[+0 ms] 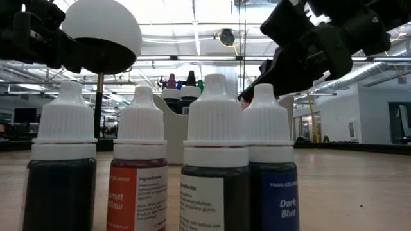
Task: Pick & Place food coloring
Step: Put the small orange food coloring bottle into the gray bin, then put the small dark blue food coloring bottle into the gray bin
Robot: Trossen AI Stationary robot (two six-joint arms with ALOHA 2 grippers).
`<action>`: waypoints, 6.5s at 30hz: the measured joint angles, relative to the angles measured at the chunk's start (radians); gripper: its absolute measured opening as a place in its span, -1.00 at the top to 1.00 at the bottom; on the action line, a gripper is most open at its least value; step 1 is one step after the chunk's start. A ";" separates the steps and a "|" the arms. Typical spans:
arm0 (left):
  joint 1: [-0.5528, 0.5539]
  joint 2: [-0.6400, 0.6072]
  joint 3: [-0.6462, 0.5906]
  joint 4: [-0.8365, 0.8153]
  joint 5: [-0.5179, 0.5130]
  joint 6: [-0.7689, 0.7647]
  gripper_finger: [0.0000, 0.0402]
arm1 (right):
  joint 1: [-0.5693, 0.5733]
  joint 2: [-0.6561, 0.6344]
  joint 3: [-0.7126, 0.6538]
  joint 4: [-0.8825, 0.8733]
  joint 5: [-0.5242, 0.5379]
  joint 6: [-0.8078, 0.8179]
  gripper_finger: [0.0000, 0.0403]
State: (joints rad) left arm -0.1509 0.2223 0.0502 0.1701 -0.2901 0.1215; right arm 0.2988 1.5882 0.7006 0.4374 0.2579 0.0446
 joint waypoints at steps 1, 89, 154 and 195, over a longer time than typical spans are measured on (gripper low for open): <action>0.000 0.000 0.000 0.001 0.000 0.000 0.96 | 0.001 0.011 0.011 -0.002 -0.002 0.007 0.73; 0.000 0.000 0.000 -0.025 0.000 -0.049 0.96 | -0.040 0.109 0.319 -0.565 0.051 0.131 0.56; -0.210 0.338 0.247 -0.025 -0.094 -0.147 0.98 | -0.186 -1.024 -0.640 0.226 -0.155 -0.124 1.00; -0.609 1.866 1.616 -0.913 0.190 -0.684 -0.14 | -0.186 -1.025 -0.644 0.252 -0.157 -0.184 1.00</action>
State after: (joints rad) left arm -0.7597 2.0884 1.6666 -0.7432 -0.1003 -0.5622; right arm 0.1127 0.5636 0.0563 0.6895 0.1012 -0.1398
